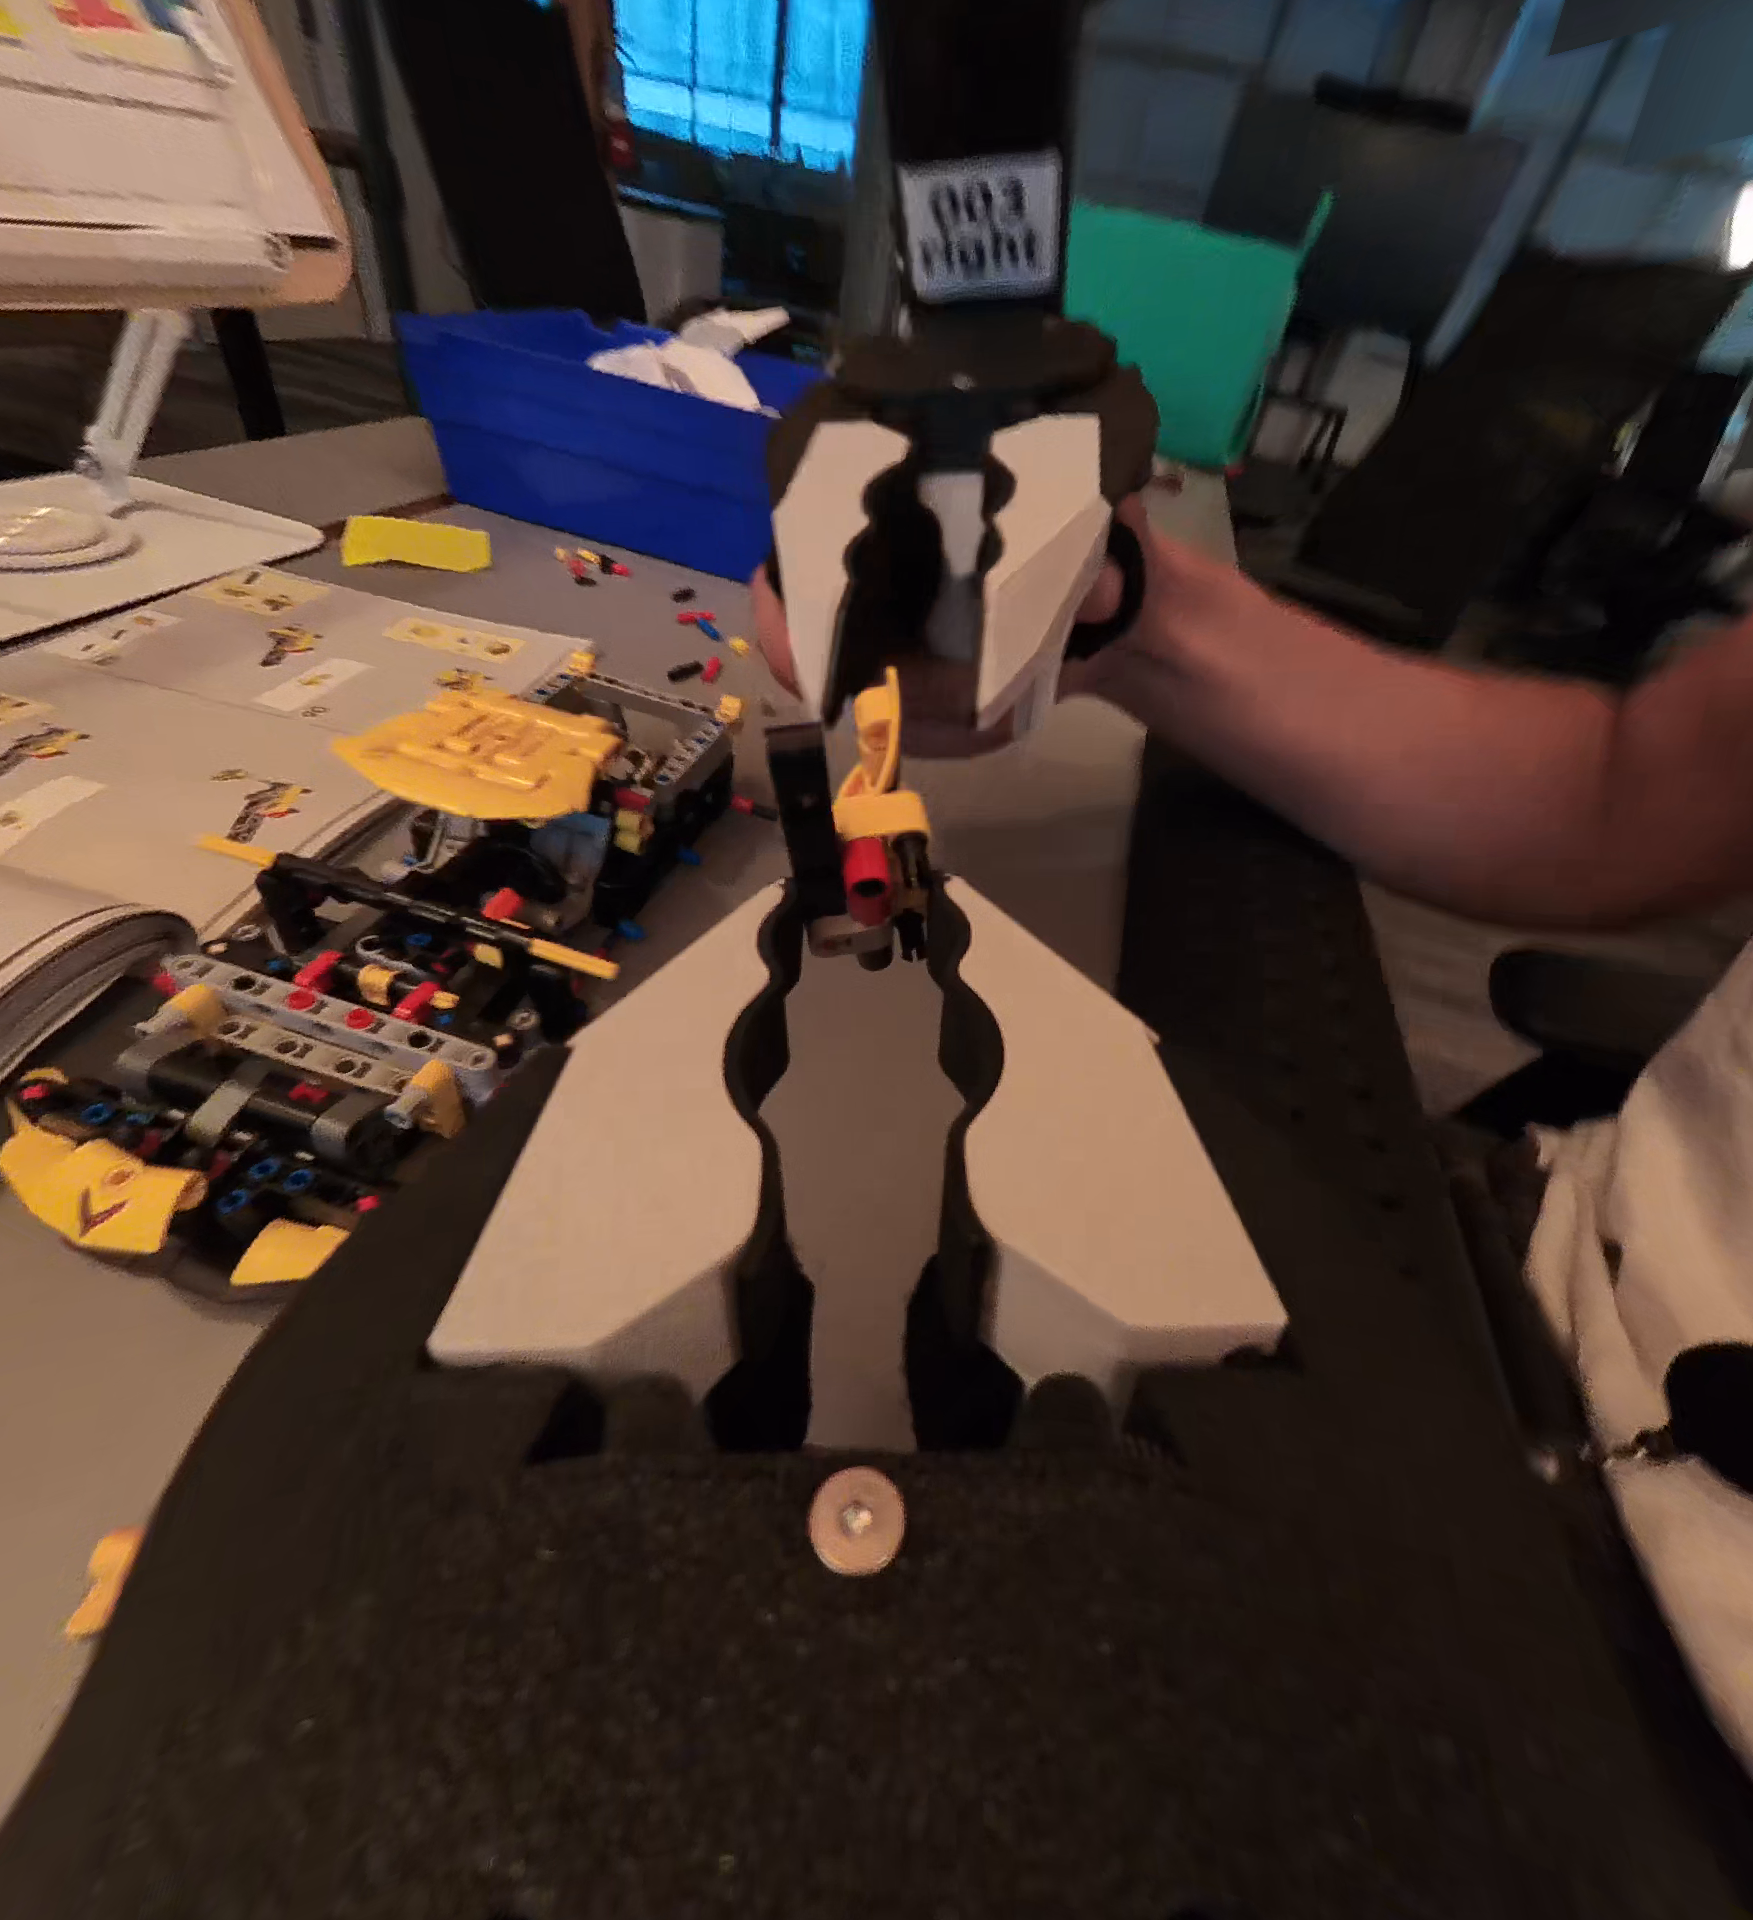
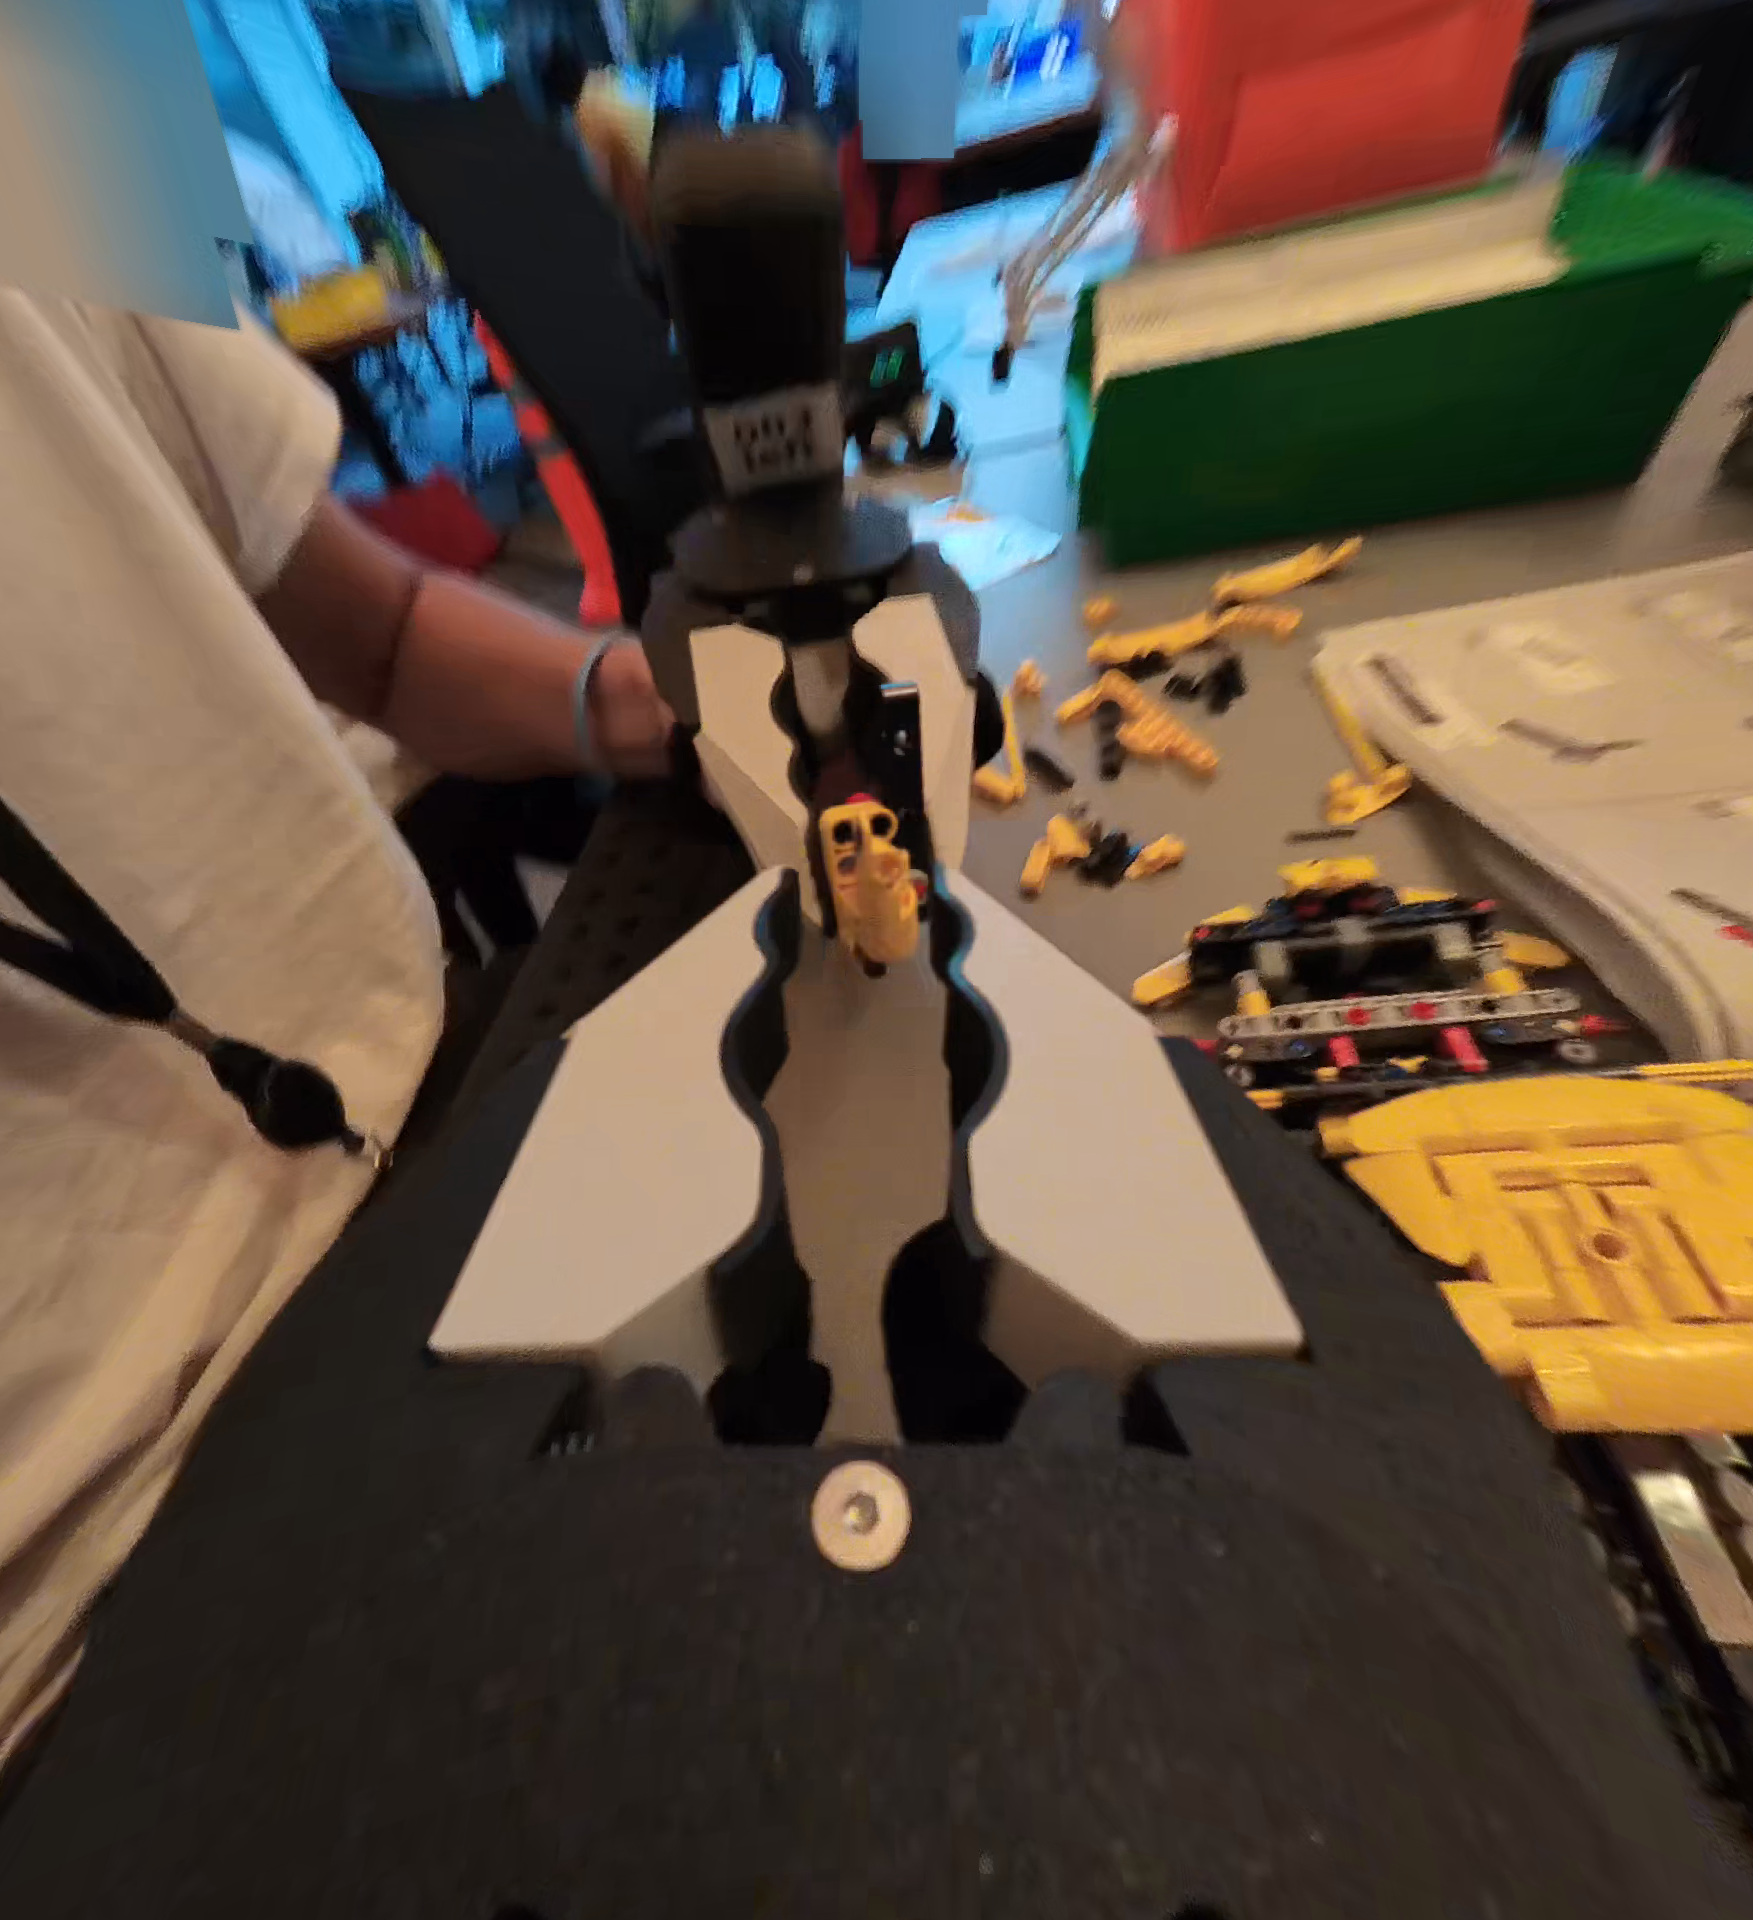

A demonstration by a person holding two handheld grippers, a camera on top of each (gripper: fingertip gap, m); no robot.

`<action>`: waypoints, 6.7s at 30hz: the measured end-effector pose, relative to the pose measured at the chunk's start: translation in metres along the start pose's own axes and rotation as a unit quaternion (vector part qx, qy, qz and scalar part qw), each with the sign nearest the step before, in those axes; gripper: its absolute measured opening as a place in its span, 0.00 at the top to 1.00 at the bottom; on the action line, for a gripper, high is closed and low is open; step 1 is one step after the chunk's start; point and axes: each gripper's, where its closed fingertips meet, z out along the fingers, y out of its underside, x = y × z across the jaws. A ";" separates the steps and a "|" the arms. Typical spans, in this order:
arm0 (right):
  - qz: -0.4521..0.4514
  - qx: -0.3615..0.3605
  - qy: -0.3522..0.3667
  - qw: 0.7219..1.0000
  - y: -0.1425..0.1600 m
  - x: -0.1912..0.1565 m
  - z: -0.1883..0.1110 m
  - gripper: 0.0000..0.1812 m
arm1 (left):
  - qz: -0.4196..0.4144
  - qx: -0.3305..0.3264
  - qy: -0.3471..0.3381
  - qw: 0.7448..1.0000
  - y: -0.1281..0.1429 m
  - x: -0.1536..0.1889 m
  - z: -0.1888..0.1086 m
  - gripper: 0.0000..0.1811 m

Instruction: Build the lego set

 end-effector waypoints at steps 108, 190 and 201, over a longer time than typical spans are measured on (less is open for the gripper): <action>-0.039 -0.182 0.485 0.854 0.044 0.205 -0.132 0.97 | -0.375 -0.215 0.048 0.900 -0.039 -0.217 0.206 1.00; 0.086 -0.307 0.351 0.880 0.088 0.283 -0.109 0.89 | -0.358 -0.311 -0.201 0.857 0.037 -0.293 -0.150 1.00; 0.106 -0.323 0.363 0.867 0.097 0.289 -0.114 1.00 | -0.126 -0.494 -0.317 0.799 0.055 -0.295 -0.166 1.00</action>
